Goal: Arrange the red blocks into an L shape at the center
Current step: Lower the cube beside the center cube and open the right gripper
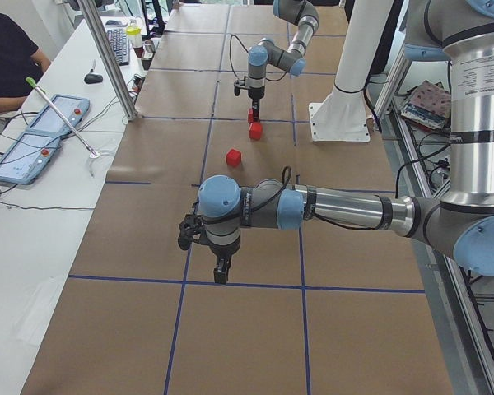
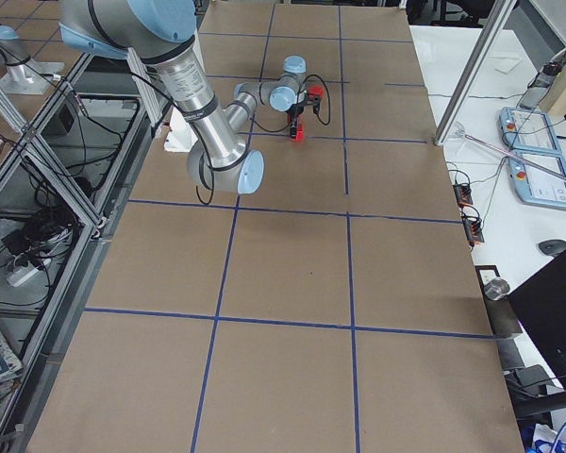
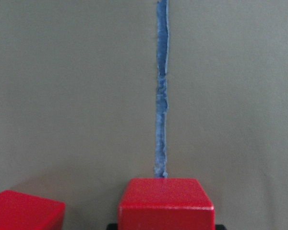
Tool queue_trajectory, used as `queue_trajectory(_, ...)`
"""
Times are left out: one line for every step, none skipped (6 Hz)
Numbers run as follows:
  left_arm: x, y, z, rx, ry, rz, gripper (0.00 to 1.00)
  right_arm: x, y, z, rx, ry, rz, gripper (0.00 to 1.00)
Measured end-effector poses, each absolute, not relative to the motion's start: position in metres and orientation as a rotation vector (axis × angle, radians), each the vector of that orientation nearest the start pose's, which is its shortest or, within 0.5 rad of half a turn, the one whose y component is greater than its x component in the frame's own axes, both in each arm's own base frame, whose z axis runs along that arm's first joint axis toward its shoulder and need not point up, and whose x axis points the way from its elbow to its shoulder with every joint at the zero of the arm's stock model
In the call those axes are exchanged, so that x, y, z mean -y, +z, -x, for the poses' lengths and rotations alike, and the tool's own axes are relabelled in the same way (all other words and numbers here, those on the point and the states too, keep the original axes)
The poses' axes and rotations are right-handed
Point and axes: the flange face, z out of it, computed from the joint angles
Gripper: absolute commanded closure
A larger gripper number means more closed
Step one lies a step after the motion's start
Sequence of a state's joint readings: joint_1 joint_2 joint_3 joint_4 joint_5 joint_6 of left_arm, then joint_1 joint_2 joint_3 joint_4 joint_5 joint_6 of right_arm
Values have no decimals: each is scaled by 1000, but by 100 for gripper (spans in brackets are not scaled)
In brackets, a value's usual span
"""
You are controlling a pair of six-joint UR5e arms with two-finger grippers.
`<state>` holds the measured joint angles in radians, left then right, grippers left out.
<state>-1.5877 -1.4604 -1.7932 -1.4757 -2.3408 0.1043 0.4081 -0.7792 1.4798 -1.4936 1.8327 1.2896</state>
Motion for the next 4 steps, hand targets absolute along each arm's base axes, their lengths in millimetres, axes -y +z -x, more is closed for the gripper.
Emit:
queue_trajectory(443, 611, 71, -768, 90, -63, 0, 392, 205, 638, 805, 16, -34, 0)
queue_trajectory(443, 611, 71, -768, 89, -63, 0, 390, 199, 636, 813, 6, -43, 0)
queue_trajectory(443, 610, 70, -786, 90, -61, 0, 387, 193, 626, 834, -5, -56, 0)
queue_trajectory(443, 609, 64, -829, 95, -58, 0, 384, 188, 603, 866, -6, -70, 0)
